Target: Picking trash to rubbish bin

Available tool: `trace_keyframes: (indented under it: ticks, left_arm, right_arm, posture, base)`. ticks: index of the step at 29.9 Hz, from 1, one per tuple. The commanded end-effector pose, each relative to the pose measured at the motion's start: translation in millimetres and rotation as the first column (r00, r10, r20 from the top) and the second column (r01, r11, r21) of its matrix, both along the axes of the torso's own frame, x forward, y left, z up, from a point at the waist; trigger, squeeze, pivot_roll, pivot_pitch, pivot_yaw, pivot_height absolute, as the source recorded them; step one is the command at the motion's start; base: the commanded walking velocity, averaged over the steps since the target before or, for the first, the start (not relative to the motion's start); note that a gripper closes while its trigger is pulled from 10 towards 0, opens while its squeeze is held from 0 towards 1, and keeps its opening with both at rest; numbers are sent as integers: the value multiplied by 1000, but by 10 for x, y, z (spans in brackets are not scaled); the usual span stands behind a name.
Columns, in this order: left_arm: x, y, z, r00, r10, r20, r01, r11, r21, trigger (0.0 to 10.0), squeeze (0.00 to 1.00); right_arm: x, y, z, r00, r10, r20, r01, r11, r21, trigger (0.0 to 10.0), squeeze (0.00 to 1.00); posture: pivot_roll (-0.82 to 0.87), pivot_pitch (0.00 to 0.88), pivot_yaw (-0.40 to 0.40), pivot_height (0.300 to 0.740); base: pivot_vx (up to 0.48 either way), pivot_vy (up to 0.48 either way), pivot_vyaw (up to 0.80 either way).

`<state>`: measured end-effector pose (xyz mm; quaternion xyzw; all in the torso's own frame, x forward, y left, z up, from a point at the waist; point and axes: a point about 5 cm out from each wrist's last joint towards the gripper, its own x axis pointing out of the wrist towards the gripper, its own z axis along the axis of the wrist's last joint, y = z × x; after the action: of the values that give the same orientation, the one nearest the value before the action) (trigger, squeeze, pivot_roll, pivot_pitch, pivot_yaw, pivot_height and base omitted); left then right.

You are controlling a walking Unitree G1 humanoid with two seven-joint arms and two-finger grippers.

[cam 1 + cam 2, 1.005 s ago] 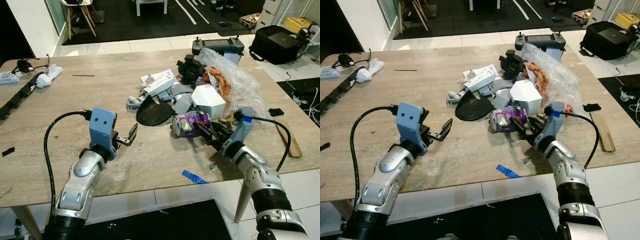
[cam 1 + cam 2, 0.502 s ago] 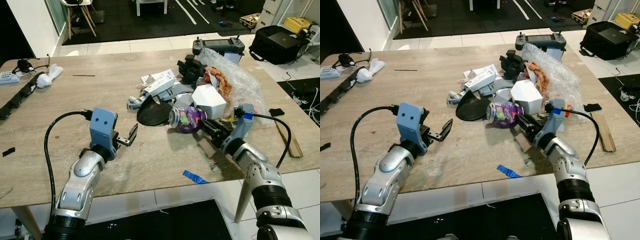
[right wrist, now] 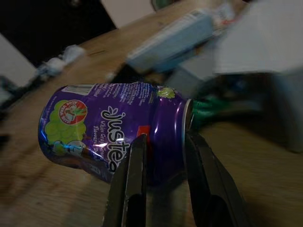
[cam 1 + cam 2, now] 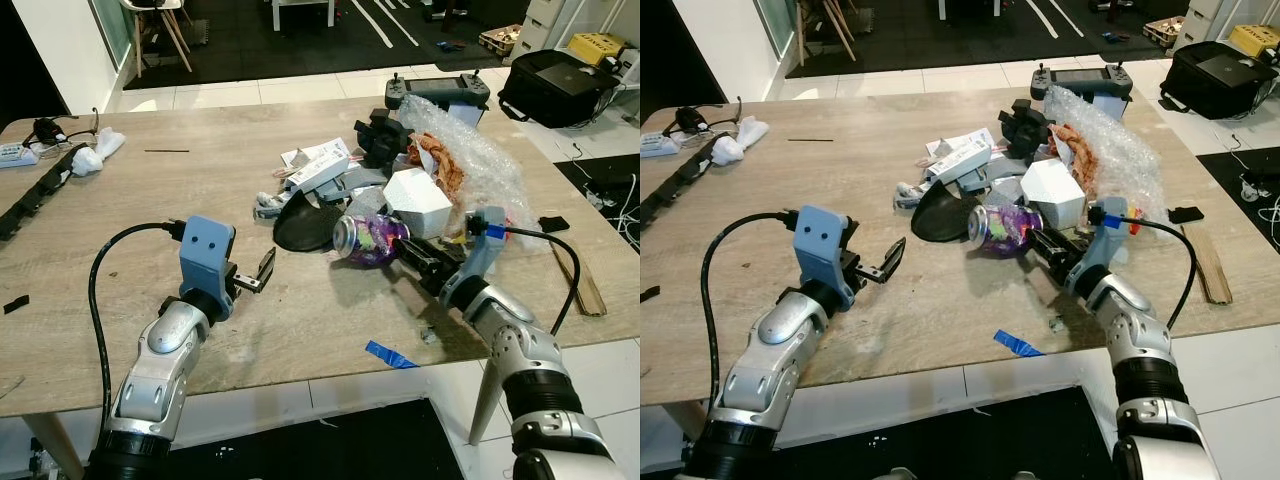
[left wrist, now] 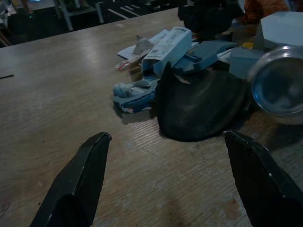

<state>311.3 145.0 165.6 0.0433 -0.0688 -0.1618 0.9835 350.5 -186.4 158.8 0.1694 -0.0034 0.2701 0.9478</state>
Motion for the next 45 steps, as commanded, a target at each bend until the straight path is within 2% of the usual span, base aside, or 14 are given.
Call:
trace_keyframes:
  ticks: [1, 3, 7, 8, 9, 11, 13, 14, 15, 20, 26, 31, 34, 45]
  left_arm:
    - [0, 24, -2, 1000, 11, 2, -11, 1000, 22, 10000, 0]
    - [14, 63, -3, 999, 44, 5, -44, 999, 19, 10000, 0]
    - [31, 110, -8, 997, 80, 4, -80, 997, 15, 10000, 0]
    - [39, 138, -14, 995, 100, 0, -100, 995, 16, 10000, 0]
    - [49, 181, -27, 991, 133, -3, -133, 991, 23, 10000, 0]
    - [61, 267, -49, 980, 199, -5, -198, 980, 33, 10000, 0]
    - [59, 369, -61, 962, 272, 8, -272, 961, 45, 10000, 0]
    - [53, 431, -65, 948, 318, 16, -318, 947, 47, 10000, 0]
    - [53, 431, -65, 948, 318, 16, -318, 947, 47, 10000, 0]
    - [36, 520, -66, 921, 389, 22, -390, 920, 33, 10000, 0]
    - [44, 490, -29, 913, 407, 37, -407, 913, -4, 10000, 0]
    - [39, 402, 10, 924, 378, 47, -378, 926, -20, 10000, 0]
    - [33, 391, -7, 920, 391, 41, -390, 920, -37, 10000, 0]
    - [35, 377, -10, 919, 392, 44, -390, 920, -42, 10000, 0]
  right_arm:
    - [-32, 97, 64, 999, 43, 23, -44, 999, 27, 0, 0]
    - [-83, 249, 187, 993, 90, 77, -93, 995, 36, 0, 0]
    - [-115, 347, 266, 986, 104, 130, -104, 995, -8, 0, 0]
    - [-112, 361, 299, 984, 74, 162, -67, 997, -45, 9020, 0]
    - [-105, 365, 324, 979, 33, 201, -14, 996, -92, 10000, 0]
    - [-95, 356, 334, 971, -38, 237, 75, 986, -152, 10000, 0]
    - [-113, 334, 370, 945, -96, 314, 166, 964, -208, 10000, 0]
    - [-137, 323, 430, 919, -126, 374, 219, 951, -218, 10000, 0]
    - [-137, 323, 430, 919, -126, 374, 219, 951, -218, 10000, 0]
    - [-188, 303, 573, 869, -191, 456, 310, 929, -202, 10000, 0]
    - [-222, 317, 715, 835, -238, 496, 354, 922, -155, 10000, 0]
    - [-229, 304, 686, 826, -271, 494, 383, 913, -139, 10000, 0]
    - [-248, 332, 646, 816, -286, 503, 403, 905, -139, 10000, 0]
    - [-275, 405, 614, 819, -288, 497, 405, 903, -145, 10000, 0]
  posture:
    - [-15, 170, 63, 740]
    - [-17, 164, 60, 740]
    - [-19, 160, 59, 740]
    - [-19, 160, 59, 740]
    - [-32, 150, 55, 740]
    - [-39, 146, 52, 740]
    - [-42, 144, 49, 740]
    - [-49, 142, 42, 740]
    - [-49, 142, 42, 740]
    - [-56, 134, 32, 740]
    - [-64, 125, 9, 740]
    - [-60, 121, 4, 740]
    - [-62, 114, 2, 740]
    - [-63, 101, -1, 740]
  base:
    - [0, 0, 0]
    - [0, 0, 0]
    - [0, 0, 0]
    - [0, 0, 0]
    - [0, 0, 0]
    - [0, 0, 0]
    - [0, 0, 0]
    - [0, 0, 0]
    - [0, 0, 0]
    - [0, 0, 0]
    - [0, 0, -533]
    - [0, 0, -800]
    - [0, 0, -800]
    - [0, 0, -800]
